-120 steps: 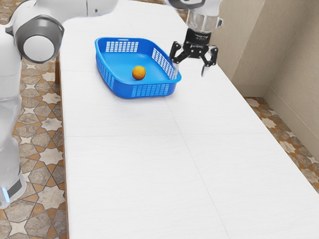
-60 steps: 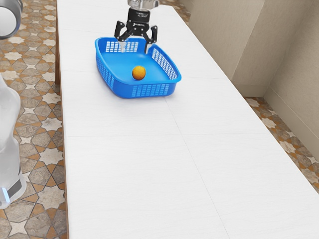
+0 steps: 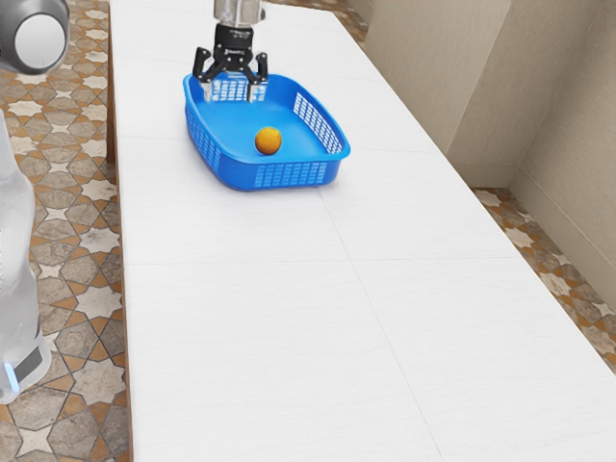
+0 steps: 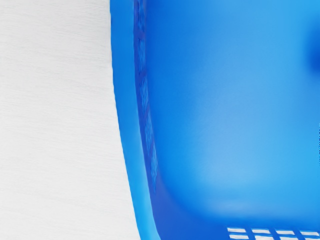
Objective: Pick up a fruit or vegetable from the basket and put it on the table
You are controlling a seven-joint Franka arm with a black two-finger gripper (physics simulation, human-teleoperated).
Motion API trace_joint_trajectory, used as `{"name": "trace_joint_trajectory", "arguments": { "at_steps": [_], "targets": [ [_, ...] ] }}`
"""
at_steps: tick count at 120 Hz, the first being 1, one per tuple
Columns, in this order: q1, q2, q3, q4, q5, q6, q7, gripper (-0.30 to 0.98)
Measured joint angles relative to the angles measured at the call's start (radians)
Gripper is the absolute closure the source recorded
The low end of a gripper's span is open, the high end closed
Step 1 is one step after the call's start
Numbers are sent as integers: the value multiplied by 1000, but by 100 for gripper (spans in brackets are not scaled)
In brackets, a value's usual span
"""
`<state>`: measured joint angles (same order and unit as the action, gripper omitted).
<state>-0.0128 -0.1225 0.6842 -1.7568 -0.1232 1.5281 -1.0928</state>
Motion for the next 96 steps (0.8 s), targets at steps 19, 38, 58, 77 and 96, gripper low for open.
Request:
{"name": "trace_joint_trajectory", "arguments": {
  "at_steps": [19,38,58,77,96],
  "targets": [
    [37,97,4,41,-89,133,14,0],
    [88,253,-10,102,-237,236,29,0],
    [237,382,-170,197,-338,285,48,0],
    [182,265,-177,15,-362,322,55,0],
    [194,193,-144,-43,-321,356,58,0]
  ]
}}
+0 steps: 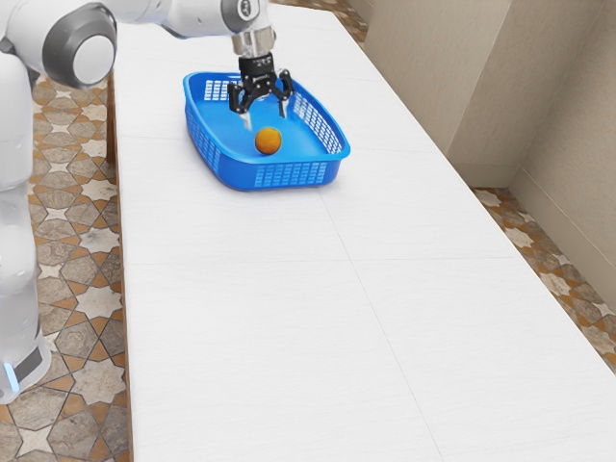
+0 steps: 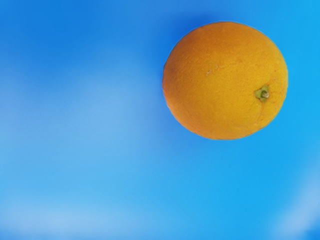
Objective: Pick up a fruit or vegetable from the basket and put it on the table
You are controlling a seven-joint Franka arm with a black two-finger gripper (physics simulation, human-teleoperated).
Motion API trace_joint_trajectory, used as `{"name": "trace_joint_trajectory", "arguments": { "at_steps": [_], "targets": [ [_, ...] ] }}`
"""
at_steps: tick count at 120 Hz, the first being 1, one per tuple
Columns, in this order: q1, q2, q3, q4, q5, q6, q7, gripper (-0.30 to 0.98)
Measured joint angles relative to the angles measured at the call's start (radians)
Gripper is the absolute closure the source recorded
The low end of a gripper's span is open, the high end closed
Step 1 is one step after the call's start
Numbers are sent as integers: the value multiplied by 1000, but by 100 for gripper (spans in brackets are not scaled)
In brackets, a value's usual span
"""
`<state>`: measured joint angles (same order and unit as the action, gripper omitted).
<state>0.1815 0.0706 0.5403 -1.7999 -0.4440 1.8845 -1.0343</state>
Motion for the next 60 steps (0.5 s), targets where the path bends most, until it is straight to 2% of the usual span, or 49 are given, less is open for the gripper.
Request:
{"name": "trace_joint_trajectory", "arguments": {
  "at_steps": [14,43,60],
  "targets": [
    [24,11,3,3,6,32,2,0],
    [59,39,-2,8,-32,93,12,0],
    [46,70,-86,7,-81,172,-1,0]
  ]
}}
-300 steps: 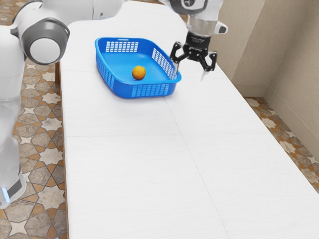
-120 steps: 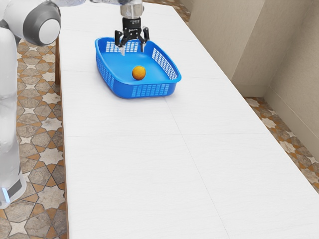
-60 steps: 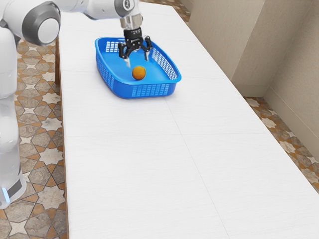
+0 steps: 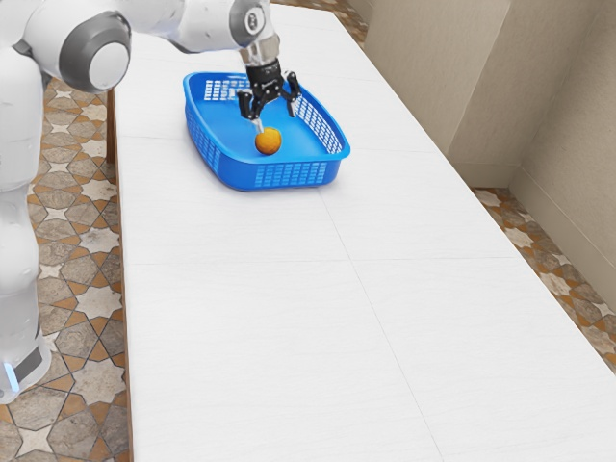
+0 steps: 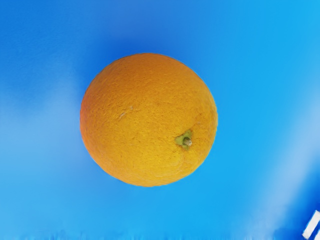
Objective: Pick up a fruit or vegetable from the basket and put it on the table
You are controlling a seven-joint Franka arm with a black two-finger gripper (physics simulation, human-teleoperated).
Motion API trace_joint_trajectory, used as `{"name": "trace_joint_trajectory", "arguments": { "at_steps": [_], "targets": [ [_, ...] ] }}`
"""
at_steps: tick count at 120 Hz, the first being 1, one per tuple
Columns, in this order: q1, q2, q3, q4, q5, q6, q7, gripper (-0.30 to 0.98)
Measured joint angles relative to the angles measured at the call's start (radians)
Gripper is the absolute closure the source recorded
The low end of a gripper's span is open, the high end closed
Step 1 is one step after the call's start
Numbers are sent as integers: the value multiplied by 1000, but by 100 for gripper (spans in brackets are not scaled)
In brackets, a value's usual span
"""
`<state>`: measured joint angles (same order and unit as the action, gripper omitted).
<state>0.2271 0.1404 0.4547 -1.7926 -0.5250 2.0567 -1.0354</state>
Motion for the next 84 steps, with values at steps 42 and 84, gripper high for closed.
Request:
{"name": "trace_joint_trajectory", "arguments": {
  "at_steps": [42,84],
  "targets": [
    [21,25,-12,-9,-32,81,-40,0],
    [79,51,-13,-18,-39,84,-44,0]
  ]
}}
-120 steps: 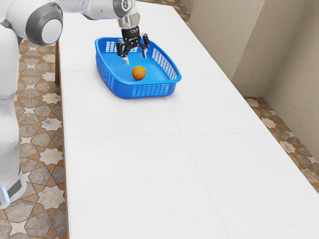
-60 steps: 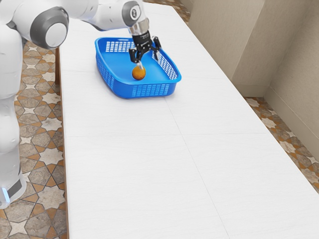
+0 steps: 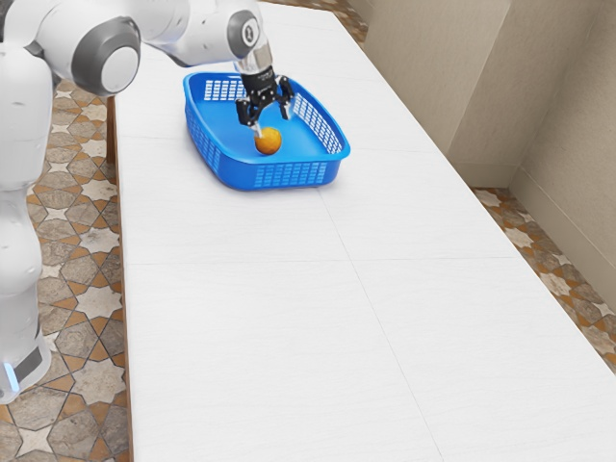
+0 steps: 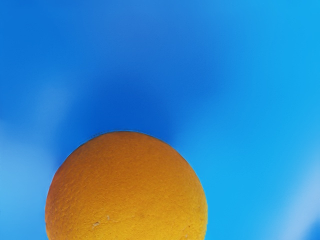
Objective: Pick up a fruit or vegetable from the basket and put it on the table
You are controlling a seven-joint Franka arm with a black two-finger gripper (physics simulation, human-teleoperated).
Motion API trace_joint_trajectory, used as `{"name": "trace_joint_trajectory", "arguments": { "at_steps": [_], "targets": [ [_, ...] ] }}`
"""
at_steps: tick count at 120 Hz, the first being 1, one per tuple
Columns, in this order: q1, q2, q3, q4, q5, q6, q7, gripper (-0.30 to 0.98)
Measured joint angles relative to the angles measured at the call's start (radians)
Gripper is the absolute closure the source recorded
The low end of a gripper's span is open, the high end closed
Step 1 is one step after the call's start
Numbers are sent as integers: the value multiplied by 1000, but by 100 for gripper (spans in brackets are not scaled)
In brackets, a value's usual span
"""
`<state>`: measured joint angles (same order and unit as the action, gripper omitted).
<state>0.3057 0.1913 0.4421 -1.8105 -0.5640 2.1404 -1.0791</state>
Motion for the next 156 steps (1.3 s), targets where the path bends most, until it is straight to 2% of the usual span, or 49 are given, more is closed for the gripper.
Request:
{"name": "trace_joint_trajectory", "arguments": {
  "at_steps": [37,122,156],
  "targets": [
    [8,54,-19,5,-57,-1,13,0],
    [54,88,-57,9,-65,1,30,0],
    [54,79,-66,11,-65,2,30,27]
  ]
}}
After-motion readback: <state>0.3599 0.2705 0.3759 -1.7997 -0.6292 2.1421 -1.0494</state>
